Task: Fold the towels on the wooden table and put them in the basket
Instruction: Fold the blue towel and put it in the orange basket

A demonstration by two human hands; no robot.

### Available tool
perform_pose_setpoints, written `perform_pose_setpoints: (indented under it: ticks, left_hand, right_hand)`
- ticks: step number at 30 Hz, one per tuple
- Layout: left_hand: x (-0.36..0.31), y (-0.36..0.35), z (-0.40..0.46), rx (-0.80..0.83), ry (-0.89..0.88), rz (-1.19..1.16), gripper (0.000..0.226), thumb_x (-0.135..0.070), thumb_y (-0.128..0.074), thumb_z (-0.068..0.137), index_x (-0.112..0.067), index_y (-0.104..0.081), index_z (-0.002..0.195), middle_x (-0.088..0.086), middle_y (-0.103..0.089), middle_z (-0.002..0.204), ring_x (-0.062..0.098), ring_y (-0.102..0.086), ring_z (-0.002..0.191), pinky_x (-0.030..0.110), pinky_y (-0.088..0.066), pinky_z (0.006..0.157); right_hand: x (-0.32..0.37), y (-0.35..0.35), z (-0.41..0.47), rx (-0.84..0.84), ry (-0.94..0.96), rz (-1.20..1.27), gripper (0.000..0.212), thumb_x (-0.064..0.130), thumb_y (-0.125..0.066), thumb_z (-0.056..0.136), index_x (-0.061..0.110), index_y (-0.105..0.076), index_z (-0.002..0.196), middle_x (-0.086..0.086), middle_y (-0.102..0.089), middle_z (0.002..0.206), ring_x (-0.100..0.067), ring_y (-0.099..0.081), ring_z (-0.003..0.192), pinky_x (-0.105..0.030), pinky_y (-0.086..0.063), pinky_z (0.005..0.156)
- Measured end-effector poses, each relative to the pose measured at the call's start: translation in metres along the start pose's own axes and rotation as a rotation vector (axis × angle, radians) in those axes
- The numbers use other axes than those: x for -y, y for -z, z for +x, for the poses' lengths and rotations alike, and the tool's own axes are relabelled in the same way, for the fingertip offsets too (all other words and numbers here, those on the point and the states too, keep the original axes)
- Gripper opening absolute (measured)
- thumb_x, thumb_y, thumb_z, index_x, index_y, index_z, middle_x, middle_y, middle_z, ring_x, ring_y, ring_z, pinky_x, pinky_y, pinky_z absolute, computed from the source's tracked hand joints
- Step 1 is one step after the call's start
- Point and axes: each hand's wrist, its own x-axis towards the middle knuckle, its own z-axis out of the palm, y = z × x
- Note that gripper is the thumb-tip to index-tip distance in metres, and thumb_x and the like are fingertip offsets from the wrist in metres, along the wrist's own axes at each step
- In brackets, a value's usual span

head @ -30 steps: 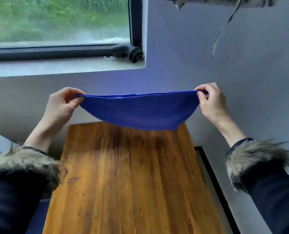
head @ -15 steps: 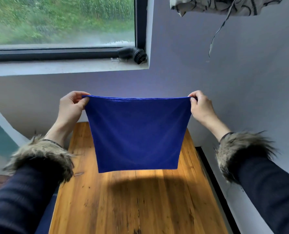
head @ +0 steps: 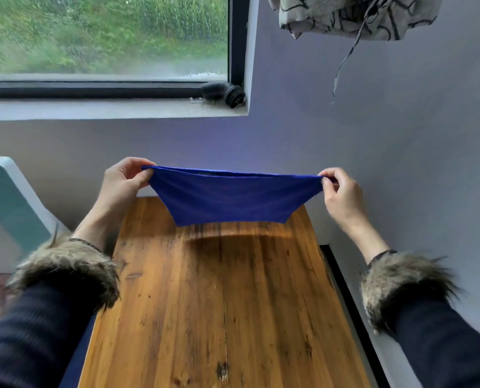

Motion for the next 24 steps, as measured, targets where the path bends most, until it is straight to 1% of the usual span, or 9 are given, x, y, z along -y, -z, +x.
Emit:
perform_pose_setpoints:
  ticks: [3, 5, 7, 10, 12, 14, 17, 21, 24]
  left_hand:
    - [0.032, 0.006, -0.041, 0.096, 0.074, 0.116, 0.021, 0.001, -0.057, 0.087, -0.019, -0.064, 0.082, -0.011, -0.068, 0.072, -0.006, -0.058, 0.066, 0.006, -0.046, 0.067]
    - [0.064, 0.007, -0.071, 0.186, 0.174, 0.214, 0.018, 0.000, -0.058, 0.086, -0.016, -0.064, 0.082, -0.004, -0.066, 0.078, -0.006, -0.056, 0.064, 0.007, -0.043, 0.064]
    - [0.100, 0.006, -0.098, 0.292, 0.305, 0.302, 0.019, 0.002, -0.058, 0.086, -0.016, -0.063, 0.080, 0.001, -0.065, 0.078, 0.000, -0.056, 0.066, 0.016, -0.043, 0.066]
    - [0.145, 0.001, -0.131, 0.478, 0.536, 0.445, 0.018, 0.004, -0.058, 0.084, -0.012, -0.063, 0.076, 0.003, -0.061, 0.071, 0.012, -0.053, 0.068, 0.022, -0.040, 0.065]
    - [0.162, -0.003, -0.149, 0.596, 0.660, 0.544, 0.015, 0.004, -0.057, 0.083, -0.009, -0.062, 0.076, 0.002, -0.058, 0.067, 0.010, -0.048, 0.061, 0.019, -0.038, 0.059]
    - [0.173, -0.006, -0.163, 0.678, 0.756, 0.598, 0.016, 0.004, -0.056, 0.083, -0.009, -0.061, 0.075, 0.002, -0.055, 0.065, 0.010, -0.045, 0.057, 0.020, -0.038, 0.056]
    - [0.183, -0.008, -0.170, 0.690, 0.843, 0.569, 0.016, 0.002, -0.054, 0.085, -0.009, -0.059, 0.075, 0.006, -0.056, 0.070, 0.014, -0.047, 0.062, 0.021, -0.041, 0.059]
    - [0.187, -0.009, -0.163, 0.506, 0.765, 0.458, 0.011, 0.000, -0.056, 0.087, -0.007, -0.062, 0.081, 0.009, -0.065, 0.081, 0.017, -0.056, 0.076, 0.032, -0.048, 0.079]
    - [0.183, -0.013, -0.148, 0.378, 0.693, 0.354, 0.013, 0.002, -0.055, 0.088, -0.007, -0.062, 0.082, 0.007, -0.066, 0.080, 0.015, -0.058, 0.076, 0.027, -0.048, 0.077]
  right_hand:
    - [-0.028, 0.000, -0.057, 0.062, -0.038, -0.012, 0.015, 0.001, -0.049, 0.090, 0.003, -0.064, 0.094, -0.004, -0.060, 0.088, -0.017, -0.052, 0.081, -0.016, -0.033, 0.071]
    - [-0.051, -0.004, -0.092, 0.173, -0.108, -0.068, 0.015, 0.001, -0.050, 0.090, 0.003, -0.065, 0.093, -0.002, -0.060, 0.087, -0.017, -0.052, 0.081, -0.015, -0.031, 0.069]
    - [-0.076, -0.008, -0.115, 0.405, -0.223, -0.149, 0.015, 0.004, -0.051, 0.090, 0.006, -0.066, 0.093, -0.002, -0.062, 0.090, -0.019, -0.055, 0.085, -0.018, -0.031, 0.071]
    - [-0.114, -0.017, -0.139, 0.863, -0.396, -0.313, 0.015, 0.008, -0.054, 0.088, 0.016, -0.066, 0.085, -0.003, -0.064, 0.096, -0.020, -0.058, 0.096, -0.022, -0.038, 0.078]
    - [-0.133, -0.023, -0.153, 1.046, -0.473, -0.366, 0.023, 0.008, -0.056, 0.085, 0.023, -0.061, 0.069, -0.004, -0.065, 0.089, -0.022, -0.061, 0.094, -0.027, -0.043, 0.080]
    - [-0.144, -0.028, -0.163, 1.160, -0.547, -0.373, 0.027, 0.008, -0.057, 0.085, 0.026, -0.059, 0.065, 0.000, -0.064, 0.080, -0.019, -0.061, 0.089, -0.027, -0.045, 0.079]
    - [-0.153, -0.033, -0.168, 1.221, -0.619, -0.339, 0.024, 0.008, -0.056, 0.086, 0.023, -0.060, 0.067, 0.005, -0.061, 0.077, -0.015, -0.057, 0.084, -0.024, -0.043, 0.076]
    - [-0.162, -0.042, -0.158, 1.127, -0.621, -0.258, 0.022, 0.007, -0.053, 0.089, 0.019, -0.060, 0.072, 0.004, -0.060, 0.078, -0.015, -0.055, 0.074, -0.030, -0.047, 0.075]
    - [-0.167, -0.049, -0.144, 1.005, -0.611, -0.174, 0.012, 0.009, -0.053, 0.090, 0.014, -0.064, 0.087, -0.002, -0.064, 0.093, -0.022, -0.062, 0.090, -0.039, -0.051, 0.088]
